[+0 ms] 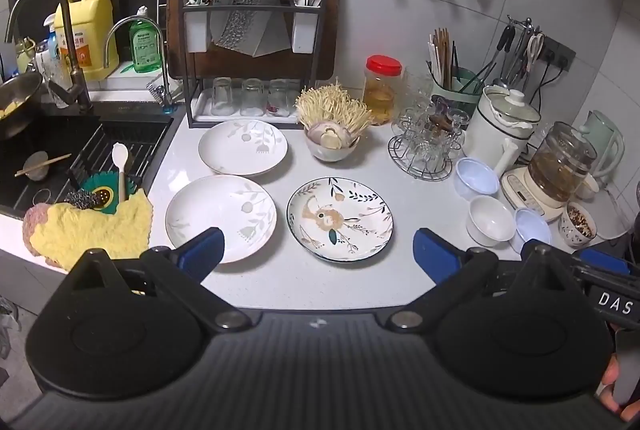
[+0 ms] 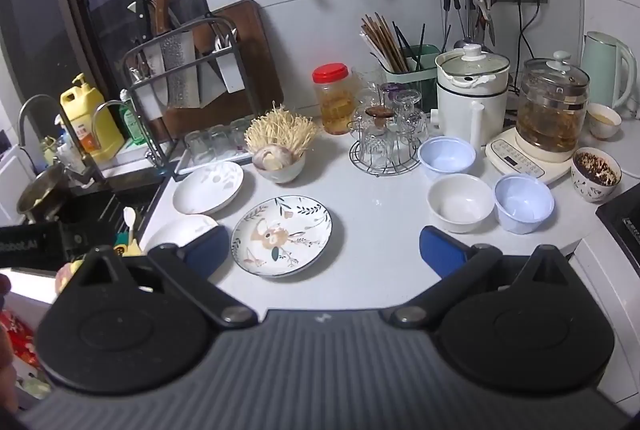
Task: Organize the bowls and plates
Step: 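Move both grippers toward the white leaf-pattern plate beside the deer plate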
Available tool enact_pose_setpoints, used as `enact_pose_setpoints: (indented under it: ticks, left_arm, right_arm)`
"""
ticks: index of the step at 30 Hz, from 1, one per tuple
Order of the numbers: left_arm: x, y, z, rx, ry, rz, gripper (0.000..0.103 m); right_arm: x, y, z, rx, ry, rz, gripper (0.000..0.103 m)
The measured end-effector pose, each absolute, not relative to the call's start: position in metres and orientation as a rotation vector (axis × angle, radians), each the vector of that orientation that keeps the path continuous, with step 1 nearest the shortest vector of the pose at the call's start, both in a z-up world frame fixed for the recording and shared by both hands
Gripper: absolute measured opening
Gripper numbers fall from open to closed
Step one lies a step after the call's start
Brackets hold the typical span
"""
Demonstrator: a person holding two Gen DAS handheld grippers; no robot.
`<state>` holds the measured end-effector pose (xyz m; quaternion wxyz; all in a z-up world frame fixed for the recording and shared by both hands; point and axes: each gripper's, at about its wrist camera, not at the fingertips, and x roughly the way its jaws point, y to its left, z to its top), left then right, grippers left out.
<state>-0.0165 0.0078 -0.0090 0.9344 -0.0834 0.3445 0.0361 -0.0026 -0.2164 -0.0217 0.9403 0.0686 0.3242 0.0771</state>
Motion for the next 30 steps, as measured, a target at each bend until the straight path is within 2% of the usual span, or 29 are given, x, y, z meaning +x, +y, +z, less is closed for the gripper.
enact_pose_setpoints:
  ticks: [30]
  left_arm:
    - [-0.0107,0.0075,-0.0097,-0.176,0.692,0.092,0.102]
  right_arm:
    - [0.0071,-0.2115,-0.0241,0.125,0.660,0.178,0.103]
